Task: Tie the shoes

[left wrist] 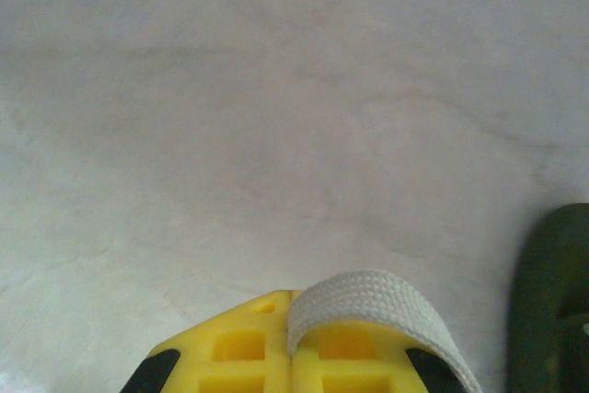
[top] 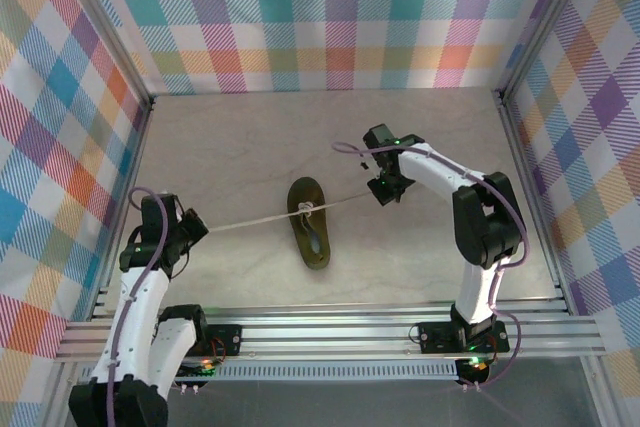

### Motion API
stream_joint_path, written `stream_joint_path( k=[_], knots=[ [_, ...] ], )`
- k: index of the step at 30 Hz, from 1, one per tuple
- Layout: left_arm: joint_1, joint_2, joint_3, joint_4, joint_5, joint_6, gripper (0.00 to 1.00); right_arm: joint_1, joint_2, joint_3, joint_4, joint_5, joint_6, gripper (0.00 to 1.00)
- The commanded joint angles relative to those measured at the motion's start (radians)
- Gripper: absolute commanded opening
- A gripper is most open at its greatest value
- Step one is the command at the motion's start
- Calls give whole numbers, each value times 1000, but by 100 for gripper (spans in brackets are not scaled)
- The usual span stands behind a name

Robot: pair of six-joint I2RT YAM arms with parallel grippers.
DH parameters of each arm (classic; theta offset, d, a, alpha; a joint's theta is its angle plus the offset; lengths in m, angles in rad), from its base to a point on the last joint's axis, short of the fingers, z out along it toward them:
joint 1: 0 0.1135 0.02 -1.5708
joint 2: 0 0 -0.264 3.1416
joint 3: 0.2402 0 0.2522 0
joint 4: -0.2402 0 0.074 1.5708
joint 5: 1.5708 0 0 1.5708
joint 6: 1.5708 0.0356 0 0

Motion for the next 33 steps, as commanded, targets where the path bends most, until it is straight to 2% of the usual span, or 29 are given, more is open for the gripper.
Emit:
stream_joint_path(
  k=[1,7,19,25,33],
  knots=[
    [82,-10,-53,-14,61,-62,0,-45,-12,-28,-57,17,45,0],
    [199,6,-114,61,140,-115,0,-99,-35,-94,-32,-21,50,0],
    [305,33,-73,45,91,-109,0,-137,-16,-141,-8,-50,42,0],
    [406,70,-44,45,122,-51,0,-171,-13,-139,-8,-71,48,0],
    [419,80,-107,108,182,-77,0,-170,-31,-142,1,-130,38,0]
  ],
)
